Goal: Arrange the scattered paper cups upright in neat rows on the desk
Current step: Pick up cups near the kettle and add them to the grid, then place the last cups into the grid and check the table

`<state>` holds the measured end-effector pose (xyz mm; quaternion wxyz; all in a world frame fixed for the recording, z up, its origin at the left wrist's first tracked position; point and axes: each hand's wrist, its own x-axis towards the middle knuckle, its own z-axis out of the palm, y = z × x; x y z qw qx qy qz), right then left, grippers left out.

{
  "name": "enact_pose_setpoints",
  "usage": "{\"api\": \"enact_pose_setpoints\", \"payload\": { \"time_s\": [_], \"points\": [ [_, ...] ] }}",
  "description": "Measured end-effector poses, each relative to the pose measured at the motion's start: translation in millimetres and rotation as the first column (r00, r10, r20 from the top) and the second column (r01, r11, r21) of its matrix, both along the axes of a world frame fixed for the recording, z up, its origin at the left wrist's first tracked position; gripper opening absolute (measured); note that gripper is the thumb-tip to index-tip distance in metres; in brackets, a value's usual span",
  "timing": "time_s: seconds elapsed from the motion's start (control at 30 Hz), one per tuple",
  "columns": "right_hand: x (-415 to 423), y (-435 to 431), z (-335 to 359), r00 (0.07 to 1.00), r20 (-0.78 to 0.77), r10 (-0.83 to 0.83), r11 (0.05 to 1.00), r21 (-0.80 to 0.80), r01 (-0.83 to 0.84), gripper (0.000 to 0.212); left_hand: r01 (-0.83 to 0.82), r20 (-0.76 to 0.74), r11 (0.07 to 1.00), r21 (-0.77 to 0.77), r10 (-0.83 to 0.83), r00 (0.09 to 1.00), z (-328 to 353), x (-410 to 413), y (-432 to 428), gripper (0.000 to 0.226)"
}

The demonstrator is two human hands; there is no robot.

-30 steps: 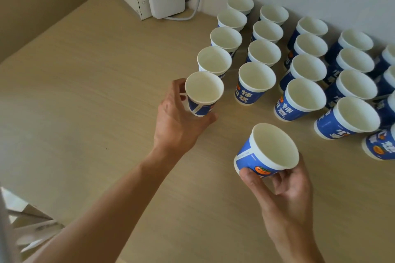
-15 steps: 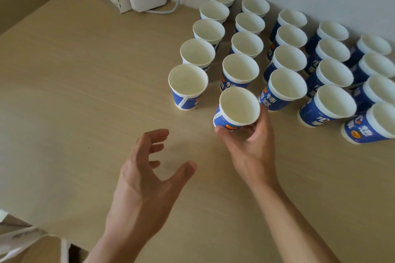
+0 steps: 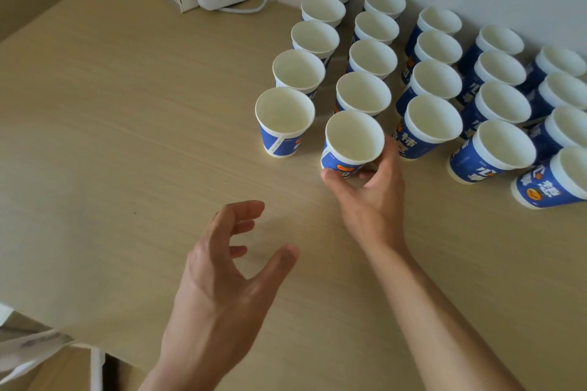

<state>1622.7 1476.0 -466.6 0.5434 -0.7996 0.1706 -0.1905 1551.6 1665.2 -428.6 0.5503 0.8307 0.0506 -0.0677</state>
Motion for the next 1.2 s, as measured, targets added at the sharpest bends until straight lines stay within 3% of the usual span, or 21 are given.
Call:
{"api": "enact_pose_setpoints", "payload": {
  "time_s": [0.73, 0.97, 1.2],
  "points": [
    [-59, -6, 16, 0.988, -0.148, -0.043, 0.999, -0.016, 0.041, 0.083, 0.039, -0.005, 0.999, -0.018, -0.039, 0.999, 40, 1, -2, 0.051],
    [-115, -21, 74, 0.967, -0.214, -0.139, 0.988, 0.035, 0.149, 0.075, 0.145, -0.036, 0.989, 0.028, -0.144, 0.989, 104, -18, -14, 0.041],
    [-172, -55, 172, 0.956, -0.185, -0.228, 0.968, 0.065, 0.244, 0.061, 0.309, 0.034, 0.948, 0.073, -0.313, 0.949, 181, -50, -56, 0.038]
  ]
}}
